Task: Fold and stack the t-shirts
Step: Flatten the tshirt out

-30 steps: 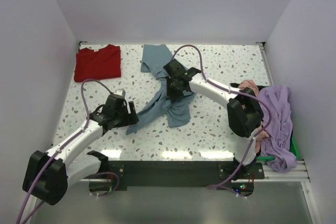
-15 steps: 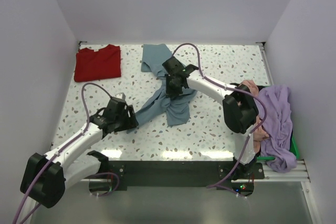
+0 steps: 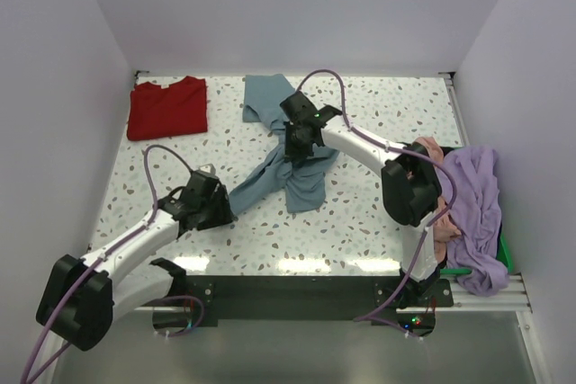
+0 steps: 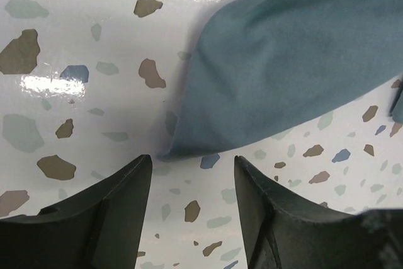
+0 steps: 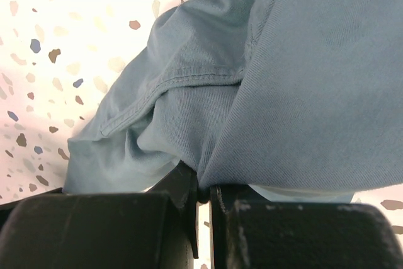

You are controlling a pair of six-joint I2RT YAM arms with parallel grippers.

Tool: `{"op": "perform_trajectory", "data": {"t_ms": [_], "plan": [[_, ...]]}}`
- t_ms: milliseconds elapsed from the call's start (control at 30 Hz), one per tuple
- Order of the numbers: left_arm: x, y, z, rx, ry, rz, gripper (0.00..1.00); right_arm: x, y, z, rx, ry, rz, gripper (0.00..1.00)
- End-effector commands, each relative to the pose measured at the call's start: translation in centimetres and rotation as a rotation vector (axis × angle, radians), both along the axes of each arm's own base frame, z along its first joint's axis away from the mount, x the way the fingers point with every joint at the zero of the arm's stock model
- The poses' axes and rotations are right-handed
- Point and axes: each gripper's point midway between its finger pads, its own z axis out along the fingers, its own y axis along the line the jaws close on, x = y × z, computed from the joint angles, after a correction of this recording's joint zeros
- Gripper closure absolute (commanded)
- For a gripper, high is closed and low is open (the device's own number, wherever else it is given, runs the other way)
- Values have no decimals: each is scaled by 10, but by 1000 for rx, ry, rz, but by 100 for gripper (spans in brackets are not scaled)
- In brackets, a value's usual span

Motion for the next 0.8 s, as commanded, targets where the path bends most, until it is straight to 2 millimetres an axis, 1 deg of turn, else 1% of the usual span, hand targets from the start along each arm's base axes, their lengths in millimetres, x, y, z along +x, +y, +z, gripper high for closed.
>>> {"op": "perform_trajectory", "data": {"t_ms": [0, 33, 100, 233, 500, 600, 767], "plan": [[6, 0, -5, 8, -25, 0, 44, 11, 6, 13, 40, -21, -13, 100], [6, 0, -6, 11, -26, 0, 49, 12, 5, 14, 41, -23, -14, 100], [7, 1, -6, 18, -29, 3, 53, 12, 5, 13, 39, -20, -13, 100], [7, 2, -8, 17, -37, 5, 56, 14, 3, 12, 42, -16, -20, 100], [12, 3, -11, 33, -50, -1, 64, 15, -1, 8, 36, -8, -22, 100], [17, 0, -10, 28, -66, -11, 66, 15, -3, 6, 32, -4, -24, 100], [22, 1, -9, 51, -66, -18, 68, 13, -4, 2, 27, 3, -24, 100]]}}
